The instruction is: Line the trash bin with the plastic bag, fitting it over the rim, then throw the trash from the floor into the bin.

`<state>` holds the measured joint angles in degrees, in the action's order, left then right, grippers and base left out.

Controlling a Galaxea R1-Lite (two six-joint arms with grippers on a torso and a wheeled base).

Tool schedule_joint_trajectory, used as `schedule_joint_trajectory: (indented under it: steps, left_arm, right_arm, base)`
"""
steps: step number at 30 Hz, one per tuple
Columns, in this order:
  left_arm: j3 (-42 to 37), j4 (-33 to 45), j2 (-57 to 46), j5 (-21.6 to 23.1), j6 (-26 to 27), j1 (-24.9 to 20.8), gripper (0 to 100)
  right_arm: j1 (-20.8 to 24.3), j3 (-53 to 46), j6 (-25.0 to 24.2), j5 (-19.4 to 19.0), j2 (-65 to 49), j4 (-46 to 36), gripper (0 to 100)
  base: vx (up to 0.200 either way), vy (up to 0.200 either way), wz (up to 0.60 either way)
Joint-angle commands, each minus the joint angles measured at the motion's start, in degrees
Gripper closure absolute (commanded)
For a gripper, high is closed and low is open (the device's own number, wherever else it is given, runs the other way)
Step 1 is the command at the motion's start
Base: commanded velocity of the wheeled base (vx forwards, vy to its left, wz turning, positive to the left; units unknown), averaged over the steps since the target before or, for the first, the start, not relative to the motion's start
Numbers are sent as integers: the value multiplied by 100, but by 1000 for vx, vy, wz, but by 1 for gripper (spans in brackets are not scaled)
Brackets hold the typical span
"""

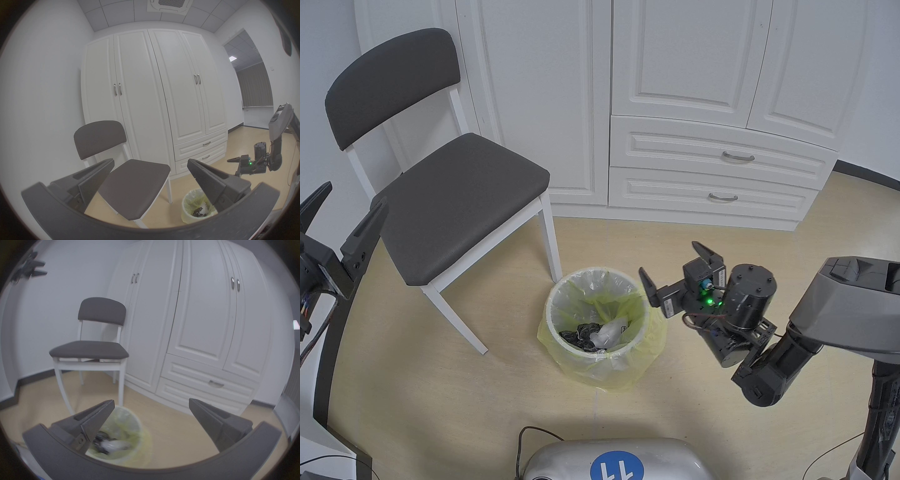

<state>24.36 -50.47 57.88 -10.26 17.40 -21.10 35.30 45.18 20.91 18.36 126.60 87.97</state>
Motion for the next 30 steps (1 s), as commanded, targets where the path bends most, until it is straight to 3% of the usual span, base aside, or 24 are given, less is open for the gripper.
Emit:
schedule_joint_trajectory:
  steps: [1, 13, 17, 19, 20, 22, 24, 30]
  left_arm:
    - [34, -7, -22, -2, -17, 10, 0]
    - [8, 2, 391, -2, -61, 238, 0]
    - [69, -147, 1094, -2, -52, 1249, 0]
    - [78, -341, 1252, -2, -43, 1460, 0]
    - [43, -859, 1401, -2, -52, 1618, 0]
    - [-19, -1220, 1401, 7, -43, 1618, 0]
    - [-168, -1677, 1349, 33, -8, 1636, 0]
    - [-142, -1738, 1349, 33, -26, 1644, 0]
  right_arm:
    - [-568, -422, 247, -315, -215, 203, 0]
    - [-1570, -440, -43, -386, -628, 203, 0]
    - [-1948, -475, -640, -342, -390, 203, 0]
    - [-2001, -492, -834, -333, -346, 203, 0]
    - [-2089, -528, -1185, -263, -364, 203, 0]
    - [-2107, -624, -1467, -166, -452, 203, 0]
    - [-2107, -1073, -2029, 194, -962, 203, 0]
    - [-2107, -2022, -2240, 449, -1761, 203, 0]
  base:
    - [0, 0, 0]
    - [0, 0, 0]
    - [0, 0, 0]
    - [0, 0, 0]
    - [0, 0, 0]
    - [0, 0, 0]
    - [0, 0, 0]
    - [0, 0, 0]
